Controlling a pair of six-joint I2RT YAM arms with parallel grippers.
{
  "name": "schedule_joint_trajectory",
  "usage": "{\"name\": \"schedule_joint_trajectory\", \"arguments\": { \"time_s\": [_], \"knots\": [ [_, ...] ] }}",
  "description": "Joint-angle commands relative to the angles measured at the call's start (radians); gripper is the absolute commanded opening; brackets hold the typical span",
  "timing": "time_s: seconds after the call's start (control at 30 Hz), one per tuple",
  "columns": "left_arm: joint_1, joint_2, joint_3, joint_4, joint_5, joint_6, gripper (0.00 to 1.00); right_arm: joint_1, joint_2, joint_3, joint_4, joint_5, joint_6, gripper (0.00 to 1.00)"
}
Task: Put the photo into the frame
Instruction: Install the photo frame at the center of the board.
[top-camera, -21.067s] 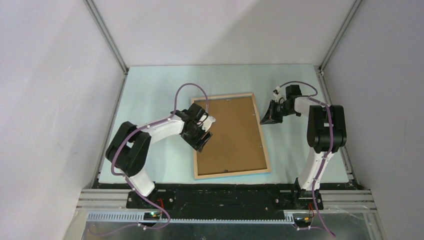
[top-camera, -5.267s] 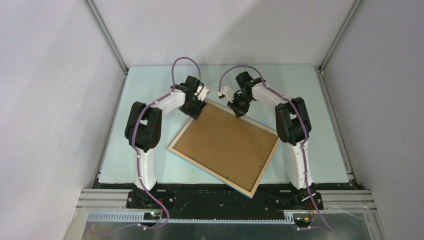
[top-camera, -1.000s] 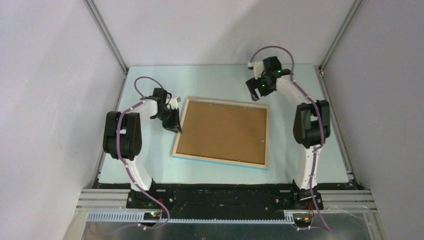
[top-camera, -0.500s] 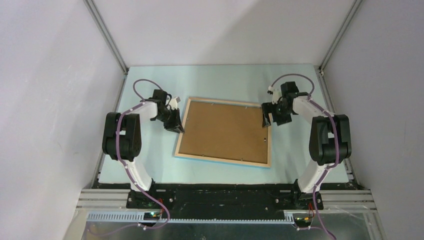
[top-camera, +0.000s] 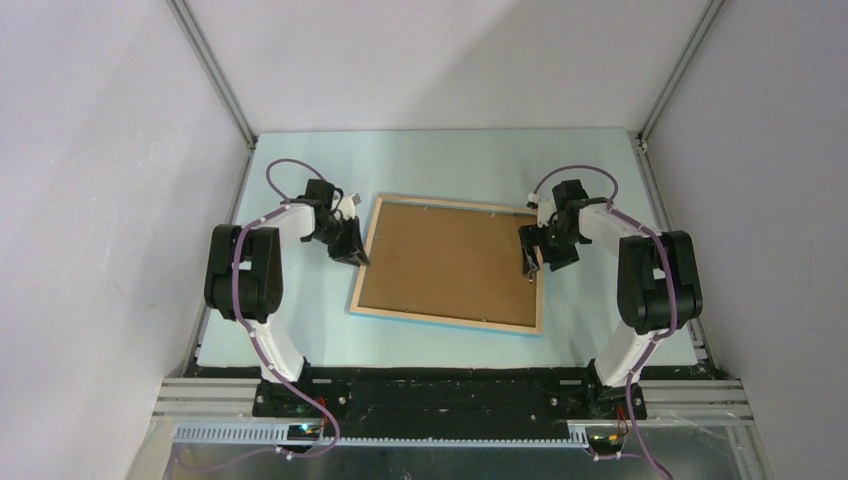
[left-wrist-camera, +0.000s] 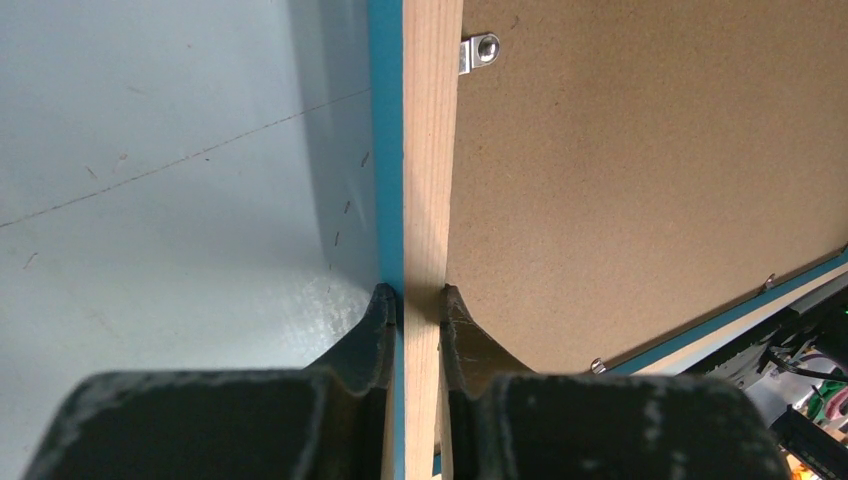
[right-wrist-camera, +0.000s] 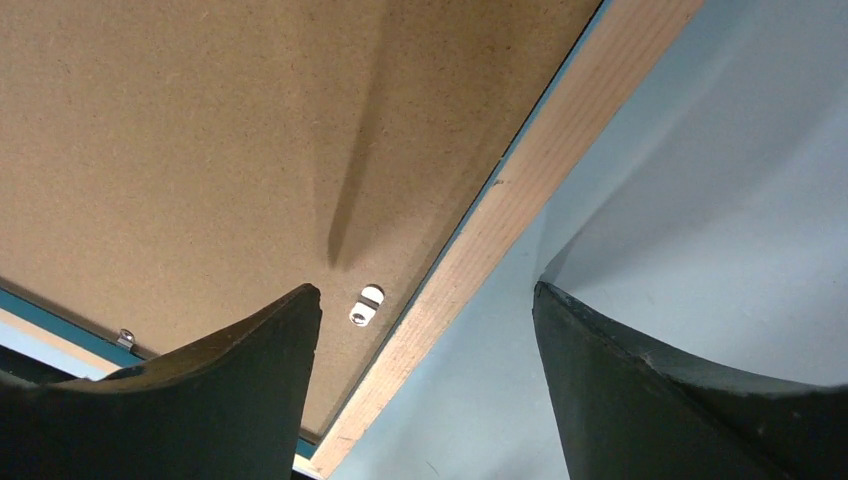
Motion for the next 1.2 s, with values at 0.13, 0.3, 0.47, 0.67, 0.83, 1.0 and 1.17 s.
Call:
{"name": "schedule_joint_trajectory", "arguments": {
  "time_s": [0.13, 0.3, 0.47, 0.67, 0.83, 1.0, 1.17],
  "knots": [
    [-0.026, 0.043, -0.053, 0.023, 0.039, -0.02, 0.0, 0.02, -0.029, -0.027, 0.011, 0.03, -0.019, 0.75],
    [-0.025, 0.04, -0.053, 0.023, 0.038, -0.017, 0.0, 0.039, -0.055, -0.048, 0.012, 0.061, -0.032, 0.73],
    [-0.026, 0.051, -0.05, 0.023, 0.043, -0.015, 0.0, 0.065, -0.078, -0.066, 0.021, 0.103, -0.039, 0.72],
    [-0.026, 0.049, -0.05, 0.023, 0.04, -0.014, 0.0, 0.081, -0.072, -0.067, 0.029, 0.122, -0.04, 0.7],
    [-0.026, 0.057, -0.047, 0.023, 0.044, -0.012, 0.0, 0.076, -0.07, -0.066, 0.041, 0.116, -0.033, 0.68],
    [-0.025, 0.062, -0.045, 0.023, 0.046, -0.009, 0.0, 0.035, -0.055, -0.054, 0.036, 0.062, -0.011, 0.67],
    [-0.026, 0.066, -0.045, 0.023, 0.044, -0.009, 0.0, 0.011, -0.033, -0.047, 0.038, 0.027, -0.002, 0.66]
  ]
}}
